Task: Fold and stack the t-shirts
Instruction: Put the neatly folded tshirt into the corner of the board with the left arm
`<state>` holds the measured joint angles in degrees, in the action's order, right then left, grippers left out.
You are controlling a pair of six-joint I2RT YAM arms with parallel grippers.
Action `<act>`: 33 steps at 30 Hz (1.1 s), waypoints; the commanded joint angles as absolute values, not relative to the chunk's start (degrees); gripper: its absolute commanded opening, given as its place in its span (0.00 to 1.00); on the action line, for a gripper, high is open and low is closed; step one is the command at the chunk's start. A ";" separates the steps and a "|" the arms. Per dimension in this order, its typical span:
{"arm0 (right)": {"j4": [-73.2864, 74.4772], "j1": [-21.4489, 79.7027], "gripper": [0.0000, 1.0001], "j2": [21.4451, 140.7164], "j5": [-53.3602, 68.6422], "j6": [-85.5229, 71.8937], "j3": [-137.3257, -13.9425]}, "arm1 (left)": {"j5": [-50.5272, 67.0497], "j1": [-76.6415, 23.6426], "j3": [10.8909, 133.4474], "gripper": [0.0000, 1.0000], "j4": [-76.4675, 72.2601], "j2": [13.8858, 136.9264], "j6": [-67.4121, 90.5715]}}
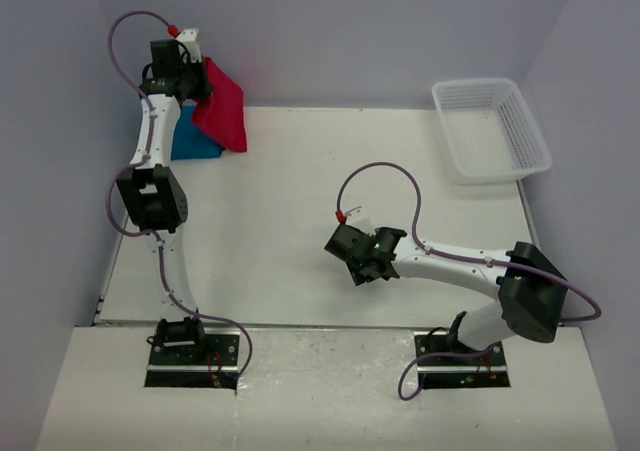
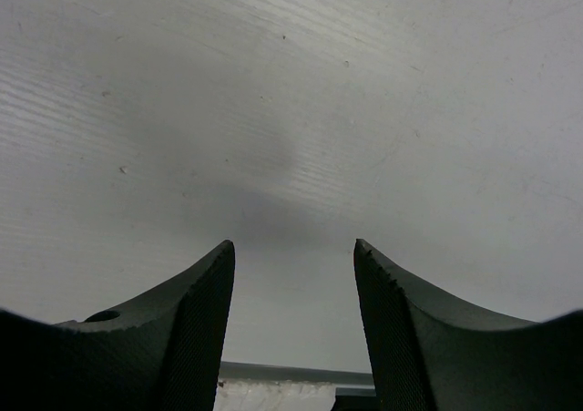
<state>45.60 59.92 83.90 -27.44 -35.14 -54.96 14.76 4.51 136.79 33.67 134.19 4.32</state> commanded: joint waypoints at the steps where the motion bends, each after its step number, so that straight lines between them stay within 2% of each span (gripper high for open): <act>1: 44.74 59.50 0.56 84.46 -27.60 -34.63 -55.90 | 17.23 5.80 140.19 0.00 29.44 133.51 1.67; 26: 44.12 58.62 0.56 86.22 -26.98 -32.52 -56.69 | 18.55 9.32 139.31 0.00 29.97 133.07 0.88; 33: 43.68 58.62 0.56 86.75 -26.72 -31.99 -57.04 | 17.23 9.32 136.32 0.00 30.15 129.65 0.26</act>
